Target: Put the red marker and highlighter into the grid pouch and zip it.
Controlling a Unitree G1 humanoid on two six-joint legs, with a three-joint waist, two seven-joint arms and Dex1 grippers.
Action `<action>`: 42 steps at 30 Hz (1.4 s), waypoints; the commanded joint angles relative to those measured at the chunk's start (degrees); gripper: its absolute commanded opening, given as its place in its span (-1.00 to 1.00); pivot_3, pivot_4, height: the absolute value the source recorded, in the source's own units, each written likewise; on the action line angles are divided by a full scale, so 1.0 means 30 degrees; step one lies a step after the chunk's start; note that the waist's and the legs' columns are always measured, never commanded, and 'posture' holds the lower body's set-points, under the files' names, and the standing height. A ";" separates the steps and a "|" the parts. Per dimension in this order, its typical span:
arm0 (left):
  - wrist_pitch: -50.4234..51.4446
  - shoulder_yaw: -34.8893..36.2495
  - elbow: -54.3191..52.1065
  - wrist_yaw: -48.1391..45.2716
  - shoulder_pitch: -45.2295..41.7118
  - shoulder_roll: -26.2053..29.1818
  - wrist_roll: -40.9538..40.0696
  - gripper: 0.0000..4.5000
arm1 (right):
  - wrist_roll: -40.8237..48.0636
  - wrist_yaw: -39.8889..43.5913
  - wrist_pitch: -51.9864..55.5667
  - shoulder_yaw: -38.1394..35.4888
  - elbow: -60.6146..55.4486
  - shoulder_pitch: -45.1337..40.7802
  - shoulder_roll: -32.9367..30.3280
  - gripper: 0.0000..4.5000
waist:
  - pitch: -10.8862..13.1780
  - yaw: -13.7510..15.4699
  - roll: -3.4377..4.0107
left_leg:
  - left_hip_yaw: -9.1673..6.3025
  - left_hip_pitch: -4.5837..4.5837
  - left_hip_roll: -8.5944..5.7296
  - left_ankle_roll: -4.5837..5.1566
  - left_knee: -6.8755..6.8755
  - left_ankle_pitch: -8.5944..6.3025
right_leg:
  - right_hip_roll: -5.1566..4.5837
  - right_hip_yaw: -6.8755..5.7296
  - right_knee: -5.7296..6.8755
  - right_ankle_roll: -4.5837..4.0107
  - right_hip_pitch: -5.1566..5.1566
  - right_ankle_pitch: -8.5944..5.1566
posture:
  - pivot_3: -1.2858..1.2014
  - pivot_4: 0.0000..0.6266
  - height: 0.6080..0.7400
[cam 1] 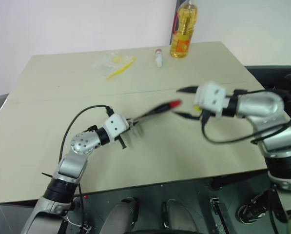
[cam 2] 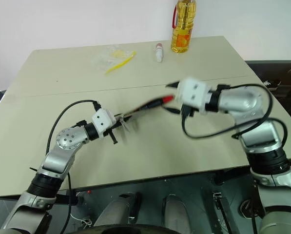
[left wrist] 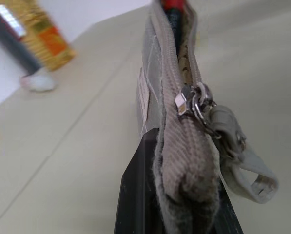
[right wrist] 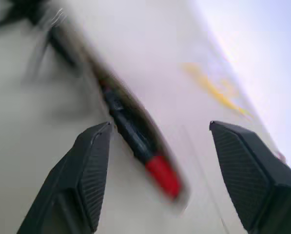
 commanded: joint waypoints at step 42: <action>0.2625 -0.0778 -0.1757 0.3276 0.1068 -0.1839 0.1132 -1.00 | -0.1966 -1.6855 0.5405 -0.3390 1.4981 -0.4038 0.6222 -0.61 | -0.0031 -0.0062 0.0038 | 0.0005 0.0016 -0.0009 -0.0023 0.0008 0.0027 | 0.0019 0.0012 0.0028 -0.0016 0.0008 0.0034 | 0.03 -0.52 1.00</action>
